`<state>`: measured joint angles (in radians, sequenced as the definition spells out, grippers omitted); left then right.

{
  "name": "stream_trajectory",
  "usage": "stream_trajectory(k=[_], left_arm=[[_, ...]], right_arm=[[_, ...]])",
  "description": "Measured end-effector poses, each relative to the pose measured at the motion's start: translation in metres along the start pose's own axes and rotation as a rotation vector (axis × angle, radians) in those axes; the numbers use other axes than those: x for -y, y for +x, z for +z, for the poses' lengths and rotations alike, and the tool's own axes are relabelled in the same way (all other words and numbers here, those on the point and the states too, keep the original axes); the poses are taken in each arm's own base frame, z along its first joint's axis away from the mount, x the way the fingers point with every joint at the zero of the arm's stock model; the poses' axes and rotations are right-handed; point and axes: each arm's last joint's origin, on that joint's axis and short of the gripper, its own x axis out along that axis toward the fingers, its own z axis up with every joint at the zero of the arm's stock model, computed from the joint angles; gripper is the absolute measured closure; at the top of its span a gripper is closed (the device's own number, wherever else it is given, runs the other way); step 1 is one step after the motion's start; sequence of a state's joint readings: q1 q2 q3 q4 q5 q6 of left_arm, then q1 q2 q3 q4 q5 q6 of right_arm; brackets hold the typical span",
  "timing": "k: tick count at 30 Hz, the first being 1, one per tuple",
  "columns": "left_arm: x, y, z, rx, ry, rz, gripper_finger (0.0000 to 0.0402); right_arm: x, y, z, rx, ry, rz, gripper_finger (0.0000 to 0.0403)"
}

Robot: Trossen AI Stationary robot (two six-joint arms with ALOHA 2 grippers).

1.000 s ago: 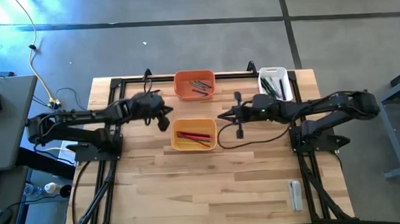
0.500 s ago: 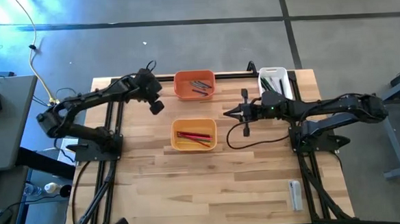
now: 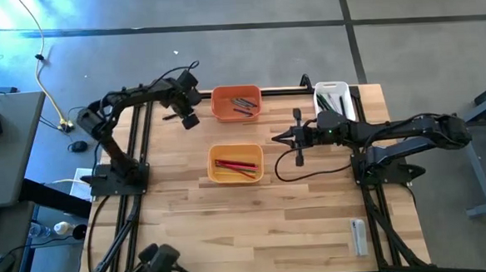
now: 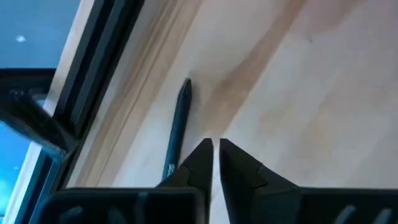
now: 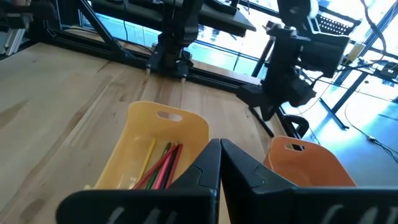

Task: Sort crayons/erasers/pens/pencils in bins
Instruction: Put the black pen into the white bin

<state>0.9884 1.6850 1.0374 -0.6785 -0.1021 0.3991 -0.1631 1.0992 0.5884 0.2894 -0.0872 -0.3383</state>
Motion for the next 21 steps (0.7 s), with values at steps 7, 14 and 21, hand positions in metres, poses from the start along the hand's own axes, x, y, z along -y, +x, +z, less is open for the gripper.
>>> stream_trajectory(k=[7,14,21], left_arm=[[-0.011,0.018,0.015,-0.036,0.003,-0.054,0.0317],[-0.017,0.037,0.021,-0.065,-0.001,-0.008,0.0263],[-0.023,0.047,0.023,-0.039,-0.023,-0.023,0.0265]], right_arm=[[0.000,0.000,-0.001,-0.015,0.008,0.005,0.0403],[-0.001,0.000,-0.002,-0.023,0.010,0.008,0.0403],[-0.001,0.000,-0.003,-0.034,0.011,0.011,0.0403]])
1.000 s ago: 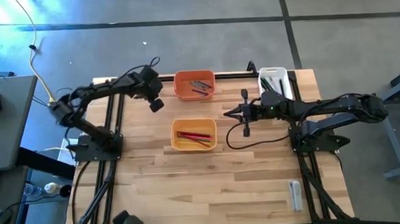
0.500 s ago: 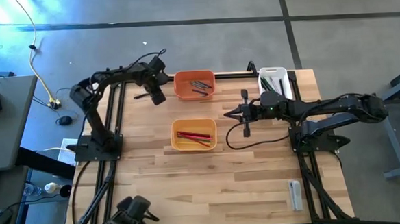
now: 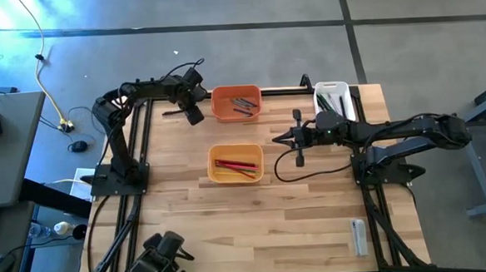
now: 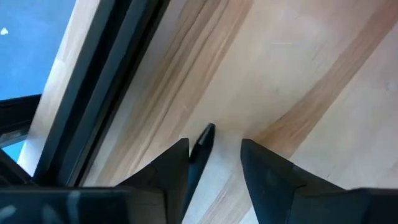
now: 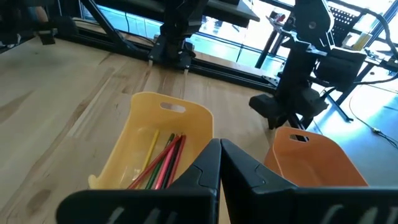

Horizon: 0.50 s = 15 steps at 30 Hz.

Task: Sort crayons/erasers/pens/pencils in bins
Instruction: Put the black pen into the white bin

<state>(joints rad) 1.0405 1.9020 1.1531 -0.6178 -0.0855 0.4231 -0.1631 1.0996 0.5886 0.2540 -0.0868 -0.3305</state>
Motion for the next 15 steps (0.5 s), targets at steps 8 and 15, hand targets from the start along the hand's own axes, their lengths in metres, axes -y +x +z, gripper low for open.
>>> stream_trajectory(k=[8,15], left_arm=[[0.003,-0.006,0.000,-0.021,0.052,0.015,0.0309],[0.003,-0.025,0.008,-0.060,0.091,0.010,0.0289]], right_arm=[[0.000,0.000,0.000,-0.003,0.015,0.000,0.0403],[0.000,0.000,0.000,-0.002,0.016,0.000,0.0403]])
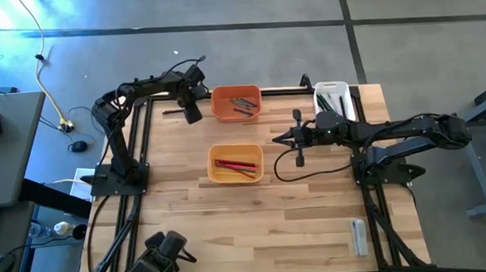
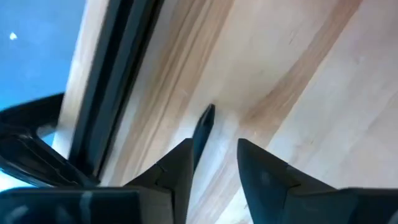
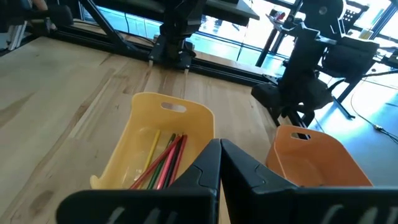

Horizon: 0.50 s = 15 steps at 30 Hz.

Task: Sort crayons/erasers/pens/pencils in bins
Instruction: Put the black pen into the white bin

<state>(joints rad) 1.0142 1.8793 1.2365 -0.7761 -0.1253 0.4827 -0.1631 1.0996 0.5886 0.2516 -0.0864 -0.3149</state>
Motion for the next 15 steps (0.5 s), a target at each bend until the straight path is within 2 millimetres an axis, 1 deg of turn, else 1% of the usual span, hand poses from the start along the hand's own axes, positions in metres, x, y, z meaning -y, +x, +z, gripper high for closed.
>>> stream_trajectory(k=[4,8,11,15], left_arm=[[-0.002,0.002,0.001,0.012,0.018,-0.003,0.0260],[-0.007,0.012,-0.001,0.002,0.023,-0.031,0.0239],[-0.011,0.023,-0.003,-0.027,0.029,-0.035,0.0235],[-0.013,0.028,-0.002,-0.021,0.044,-0.032,0.0241]], right_arm=[[0.000,0.000,0.000,0.000,0.003,0.000,0.0403],[0.000,0.000,0.000,-0.004,0.002,0.001,0.0403],[0.000,0.000,0.000,-0.004,0.001,0.001,0.0403],[0.000,0.000,0.000,-0.004,0.001,0.001,0.0403]])
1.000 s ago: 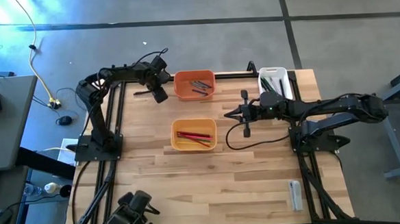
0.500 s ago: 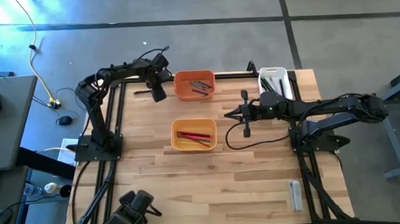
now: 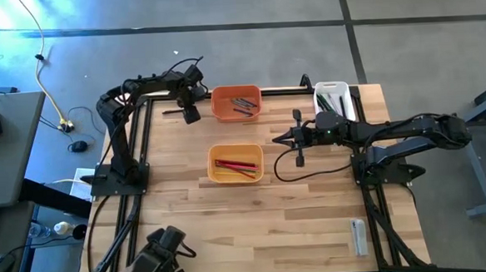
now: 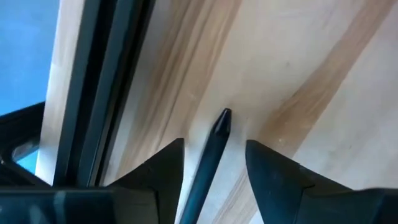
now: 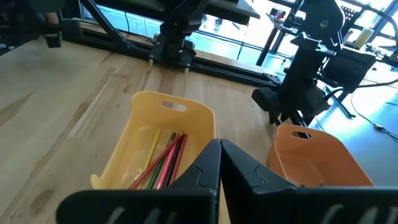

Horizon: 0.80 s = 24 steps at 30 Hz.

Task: Sort crayons/erasers/pens/pencils in bins
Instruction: Put the black pen into the white bin

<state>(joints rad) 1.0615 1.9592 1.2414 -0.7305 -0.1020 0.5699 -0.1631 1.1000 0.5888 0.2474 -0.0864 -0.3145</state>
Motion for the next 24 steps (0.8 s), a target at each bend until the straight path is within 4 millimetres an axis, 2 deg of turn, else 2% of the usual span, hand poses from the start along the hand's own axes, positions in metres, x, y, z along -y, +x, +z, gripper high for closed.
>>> stream_trajectory(k=[4,10,14,19,24], left_arm=[[0.001,0.002,0.001,-0.005,0.030,-0.019,0.0273],[0.010,0.002,0.004,0.000,0.075,-0.072,0.0346],[0.019,-0.001,0.006,-0.065,0.110,-0.045,0.0387],[0.031,-0.010,0.001,-0.159,0.109,-0.088,0.0390],[0.038,-0.037,0.006,-0.039,0.090,-0.116,0.0390]], right_arm=[[0.000,0.000,0.000,0.000,0.000,-0.001,0.0403],[0.000,0.000,0.000,0.001,0.000,0.000,0.0403],[0.000,0.000,0.000,0.001,0.018,0.000,0.0403],[0.000,0.000,0.000,-0.004,0.033,0.000,0.0403],[0.000,0.000,0.000,-0.004,0.052,0.001,0.0403]])
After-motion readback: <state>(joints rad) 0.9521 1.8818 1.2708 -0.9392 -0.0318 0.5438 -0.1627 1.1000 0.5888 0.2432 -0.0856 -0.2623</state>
